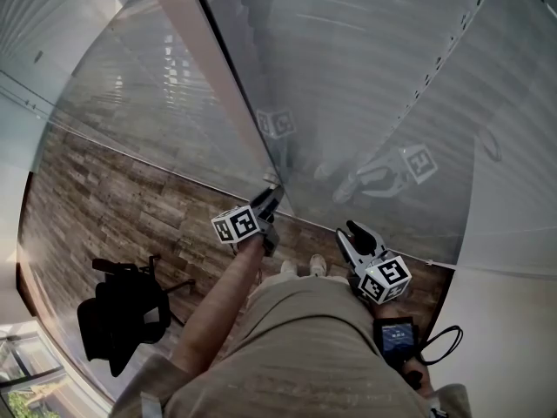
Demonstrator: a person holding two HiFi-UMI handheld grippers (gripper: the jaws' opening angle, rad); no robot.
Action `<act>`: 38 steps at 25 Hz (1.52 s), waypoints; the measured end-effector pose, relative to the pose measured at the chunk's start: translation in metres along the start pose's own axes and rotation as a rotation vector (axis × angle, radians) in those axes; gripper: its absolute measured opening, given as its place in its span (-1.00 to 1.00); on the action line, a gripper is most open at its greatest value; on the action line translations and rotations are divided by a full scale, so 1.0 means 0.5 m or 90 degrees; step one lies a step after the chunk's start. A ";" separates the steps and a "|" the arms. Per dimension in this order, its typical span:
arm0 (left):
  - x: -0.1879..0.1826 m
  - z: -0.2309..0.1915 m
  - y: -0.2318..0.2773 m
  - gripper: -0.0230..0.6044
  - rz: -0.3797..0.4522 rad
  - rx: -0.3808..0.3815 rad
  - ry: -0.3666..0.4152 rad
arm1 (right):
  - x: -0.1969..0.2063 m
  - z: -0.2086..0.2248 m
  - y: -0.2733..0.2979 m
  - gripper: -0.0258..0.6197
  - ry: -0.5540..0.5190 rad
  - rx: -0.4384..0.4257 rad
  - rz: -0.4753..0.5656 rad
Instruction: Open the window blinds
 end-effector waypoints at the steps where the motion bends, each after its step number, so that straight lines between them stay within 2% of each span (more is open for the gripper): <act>1: 0.001 -0.001 0.001 -0.50 0.002 0.013 -0.017 | 0.000 0.000 0.000 -0.53 0.000 0.000 0.000; 13: 0.013 -0.026 0.008 -0.50 0.029 0.132 -0.199 | -0.002 0.000 0.005 -0.53 -0.002 -0.004 -0.002; 25: 0.021 -0.035 0.015 -0.50 0.035 0.209 -0.300 | -0.001 -0.002 0.008 -0.53 -0.002 -0.003 -0.004; 30: 0.027 -0.035 0.019 -0.50 0.042 0.242 -0.357 | -0.002 -0.002 0.007 -0.53 -0.001 -0.003 -0.003; 32: 0.027 -0.034 0.021 -0.50 0.039 0.243 -0.344 | 0.000 -0.003 0.007 -0.53 -0.002 -0.003 -0.004; 33: 0.025 -0.033 0.020 -0.50 0.034 0.231 -0.315 | 0.000 -0.003 0.008 -0.53 -0.003 -0.004 -0.004; 36: 0.012 -0.025 0.012 -0.47 0.015 0.156 -0.182 | 0.002 -0.006 0.010 -0.53 -0.005 -0.006 -0.006; 38: 0.006 -0.013 0.004 -0.30 -0.003 0.101 -0.079 | 0.005 -0.008 0.009 -0.53 -0.005 -0.007 -0.007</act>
Point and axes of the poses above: the fingertips, and each gripper's own axes: y forward along the fingers, z to its right, x out of its underside, the point moved 9 cm from there along -y, backward along the fingers, and after that the axes turned 8 degrees about -z, right-handed, at the moved point
